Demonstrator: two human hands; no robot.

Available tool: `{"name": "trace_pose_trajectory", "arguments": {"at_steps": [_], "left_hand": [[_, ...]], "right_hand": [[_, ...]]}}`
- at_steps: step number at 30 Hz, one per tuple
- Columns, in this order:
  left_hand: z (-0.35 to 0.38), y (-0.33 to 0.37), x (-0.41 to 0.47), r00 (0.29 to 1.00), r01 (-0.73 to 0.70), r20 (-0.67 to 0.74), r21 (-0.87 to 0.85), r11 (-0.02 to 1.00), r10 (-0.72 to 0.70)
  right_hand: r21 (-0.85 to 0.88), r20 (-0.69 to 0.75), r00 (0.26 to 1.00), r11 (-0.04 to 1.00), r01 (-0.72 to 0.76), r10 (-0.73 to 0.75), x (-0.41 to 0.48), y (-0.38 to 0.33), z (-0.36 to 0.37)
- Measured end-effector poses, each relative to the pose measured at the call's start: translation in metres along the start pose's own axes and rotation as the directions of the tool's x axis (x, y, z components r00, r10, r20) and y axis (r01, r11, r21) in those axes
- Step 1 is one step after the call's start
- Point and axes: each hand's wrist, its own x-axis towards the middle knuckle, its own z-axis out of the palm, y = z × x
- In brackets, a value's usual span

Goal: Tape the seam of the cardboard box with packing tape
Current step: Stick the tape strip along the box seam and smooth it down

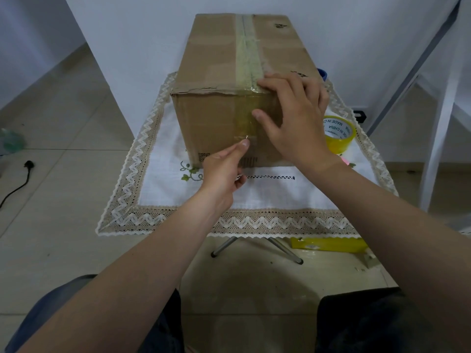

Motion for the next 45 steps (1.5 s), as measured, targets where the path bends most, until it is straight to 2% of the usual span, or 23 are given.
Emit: {"name": "trace_pose_trajectory", "arguments": {"at_steps": [2, 6, 10, 18, 22, 26, 30, 32, 34, 35, 36, 37, 39, 40, 41, 42, 45], "left_hand": [[0.000, 0.000, 0.000, 1.000, -0.002, -0.003, 0.007, 1.000, 0.002], [-0.002, -0.002, 0.003, 1.000, -0.006, -0.009, 0.016, 1.000, 0.006], [-0.002, -0.003, 0.005, 1.000, -0.012, -0.013, 0.020, 1.000, 0.013], [-0.002, 0.002, 0.004, 0.995, -0.072, -0.064, 0.131, 0.989, 0.081], [-0.002, 0.003, 0.003, 0.994, -0.079, -0.062, 0.169, 0.983, 0.090], [-0.006, -0.001, 0.005, 0.997, -0.066, -0.038, 0.132, 0.989, 0.072], [-0.004, -0.008, 0.004, 0.988, -0.147, -0.006, 0.250, 0.957, 0.154], [-0.005, -0.012, 0.002, 0.963, -0.262, 0.044, 0.365, 0.893, 0.265], [-0.007, -0.016, 0.004, 0.903, -0.417, 0.117, 0.467, 0.780, 0.413], [-0.009, -0.016, 0.005, 0.848, -0.511, 0.163, 0.501, 0.698, 0.504], [-0.012, -0.014, 0.007, 0.764, -0.614, 0.218, 0.536, 0.580, 0.608], [-0.014, -0.010, 0.008, 0.645, -0.707, 0.280, 0.572, 0.416, 0.711], [-0.019, -0.001, 0.012, 0.345, -0.797, 0.407, 0.604, 0.035, 0.846], [-0.022, 0.004, 0.015, 0.213, -0.790, 0.442, 0.603, -0.113, 0.872], [-0.024, 0.010, 0.018, 0.123, -0.758, 0.447, 0.618, -0.207, 0.886], [-0.025, 0.015, 0.020, 0.083, -0.707, 0.425, 0.662, -0.247, 0.902], [-0.025, 0.031, 0.024, 0.118, -0.549, 0.344, 0.804, -0.228, 0.931]], "right_hand": [[-0.050, 0.000, 1.000, 0.999, 0.014, -0.014, -0.001, -0.002, 0.001], [-0.193, 0.074, 0.989, 0.971, 0.143, -0.131, -0.008, 0.004, -0.002], [-0.237, 0.101, 0.984, 0.957, 0.165, -0.144, -0.009, 0.004, -0.002], [-0.173, 0.113, 0.985, 0.973, 0.150, -0.131, -0.009, 0.004, -0.006], [-0.111, 0.050, 0.994, 0.988, 0.107, -0.102, -0.008, 0.001, -0.006], [-0.109, 0.002, 0.999, 0.993, 0.035, -0.035, -0.007, -0.003, 0.003], [-0.203, 0.017, 0.995, 0.975, 0.095, -0.094, -0.010, 0.004, 0.008], [-0.244, 0.035, 0.993, 0.962, 0.121, -0.115, -0.011, 0.006, 0.008], [-0.269, 0.053, 0.990, 0.953, 0.137, -0.127, -0.013, 0.007, 0.008], [-0.274, 0.060, 0.990, 0.952, 0.137, -0.125, -0.014, 0.007, 0.007], [-0.276, 0.064, 0.991, 0.952, 0.131, -0.118, -0.015, 0.007, 0.008], [-0.276, 0.061, 0.992, 0.954, 0.121, -0.108, -0.016, 0.006, 0.008], [-0.276, 0.036, 0.994, 0.955, 0.106, -0.100, -0.016, 0.005, 0.008], [-0.268, 0.019, 0.995, 0.958, 0.103, -0.102, -0.015, 0.005, 0.008], [-0.244, 0.009, 0.995, 0.965, 0.099, -0.100, -0.014, 0.005, 0.006], [-0.204, 0.006, 0.996, 0.975, 0.092, -0.092, -0.014, 0.004, 0.005], [-0.108, -0.034, 0.998, 0.993, 0.048, -0.052, -0.011, 0.000, 0.001]]}}
